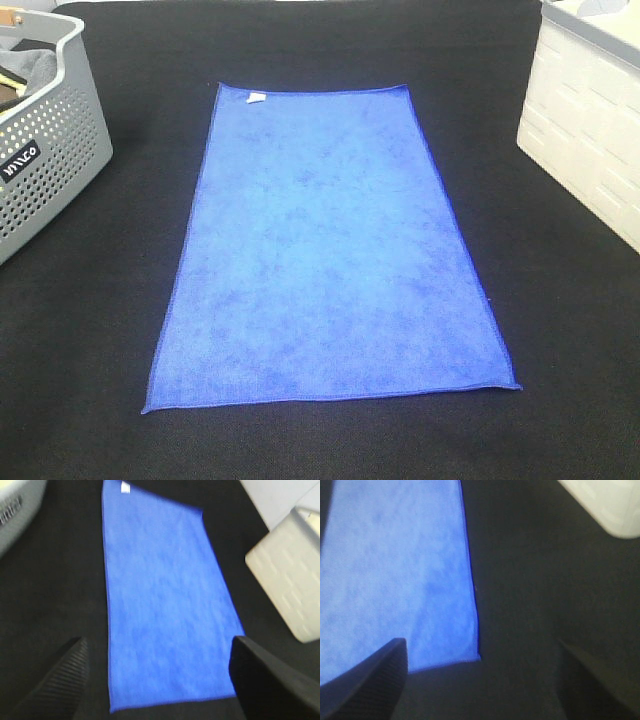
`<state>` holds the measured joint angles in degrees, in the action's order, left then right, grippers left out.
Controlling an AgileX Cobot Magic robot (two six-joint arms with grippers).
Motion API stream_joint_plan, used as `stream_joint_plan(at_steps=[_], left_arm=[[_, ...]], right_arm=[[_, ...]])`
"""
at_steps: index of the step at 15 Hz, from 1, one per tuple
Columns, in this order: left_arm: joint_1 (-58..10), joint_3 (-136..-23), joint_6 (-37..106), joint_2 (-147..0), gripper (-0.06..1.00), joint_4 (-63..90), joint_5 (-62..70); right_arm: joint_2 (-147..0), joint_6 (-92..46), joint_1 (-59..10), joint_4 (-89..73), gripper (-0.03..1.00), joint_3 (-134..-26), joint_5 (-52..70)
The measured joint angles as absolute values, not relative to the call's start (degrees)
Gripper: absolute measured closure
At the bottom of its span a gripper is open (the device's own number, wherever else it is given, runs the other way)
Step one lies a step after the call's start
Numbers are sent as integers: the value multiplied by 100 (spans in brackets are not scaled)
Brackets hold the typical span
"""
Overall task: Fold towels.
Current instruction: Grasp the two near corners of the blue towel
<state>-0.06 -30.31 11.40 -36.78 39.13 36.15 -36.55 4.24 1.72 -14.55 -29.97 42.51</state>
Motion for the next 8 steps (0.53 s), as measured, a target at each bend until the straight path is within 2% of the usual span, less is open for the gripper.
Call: stream_joint_plan(at_steps=[4,5,8], left_arm=[[-6,-3031,2607,-5810,21,5076,3747],[-6,-3031,2607,-5810,21,5076,3747],[-6,-3037,3421,-7236,21,5661,3724]], right_arm=[[-5798,-819,172,-2441,22,-2997,4142],[-5798,-819,172,-2441,22,-2997,4142],[-7437,-2464,172,-3845,22,-3002,4022]])
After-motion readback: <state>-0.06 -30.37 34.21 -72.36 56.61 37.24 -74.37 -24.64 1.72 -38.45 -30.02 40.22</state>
